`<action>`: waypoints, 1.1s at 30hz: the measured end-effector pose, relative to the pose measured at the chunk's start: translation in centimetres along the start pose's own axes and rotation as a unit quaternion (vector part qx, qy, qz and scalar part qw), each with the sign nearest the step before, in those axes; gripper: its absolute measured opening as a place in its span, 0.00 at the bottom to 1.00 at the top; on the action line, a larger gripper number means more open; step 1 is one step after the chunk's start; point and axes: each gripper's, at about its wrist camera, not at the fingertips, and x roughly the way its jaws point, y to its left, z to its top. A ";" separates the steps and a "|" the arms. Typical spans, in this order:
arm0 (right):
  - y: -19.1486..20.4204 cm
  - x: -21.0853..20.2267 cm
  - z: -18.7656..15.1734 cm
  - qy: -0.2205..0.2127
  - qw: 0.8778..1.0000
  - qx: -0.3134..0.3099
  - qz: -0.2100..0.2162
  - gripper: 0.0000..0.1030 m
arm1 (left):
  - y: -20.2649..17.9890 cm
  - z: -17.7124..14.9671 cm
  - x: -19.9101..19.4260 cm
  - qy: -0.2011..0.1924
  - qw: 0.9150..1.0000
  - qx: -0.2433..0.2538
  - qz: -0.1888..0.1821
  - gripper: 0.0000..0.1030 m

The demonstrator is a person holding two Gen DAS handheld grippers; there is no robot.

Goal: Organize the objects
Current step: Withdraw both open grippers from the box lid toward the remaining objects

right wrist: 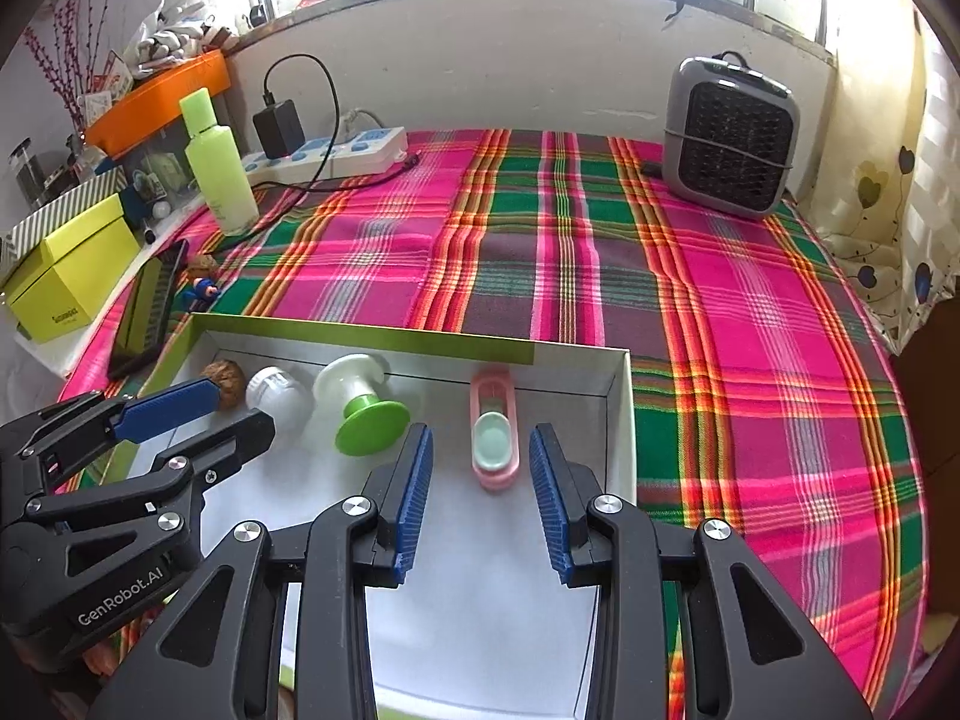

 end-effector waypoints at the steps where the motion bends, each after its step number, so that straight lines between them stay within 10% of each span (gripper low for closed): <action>1: 0.1 -0.4 -0.2 -0.004 1.000 0.000 0.000 0.34 | 0.0 0.0 -0.3 -0.002 1.000 -0.001 -0.002 0.41; 33: 1.6 -8.2 -6.7 -0.050 0.998 0.021 -0.006 0.34 | 0.0 -6.2 -8.3 -0.043 0.999 -0.014 0.002 0.42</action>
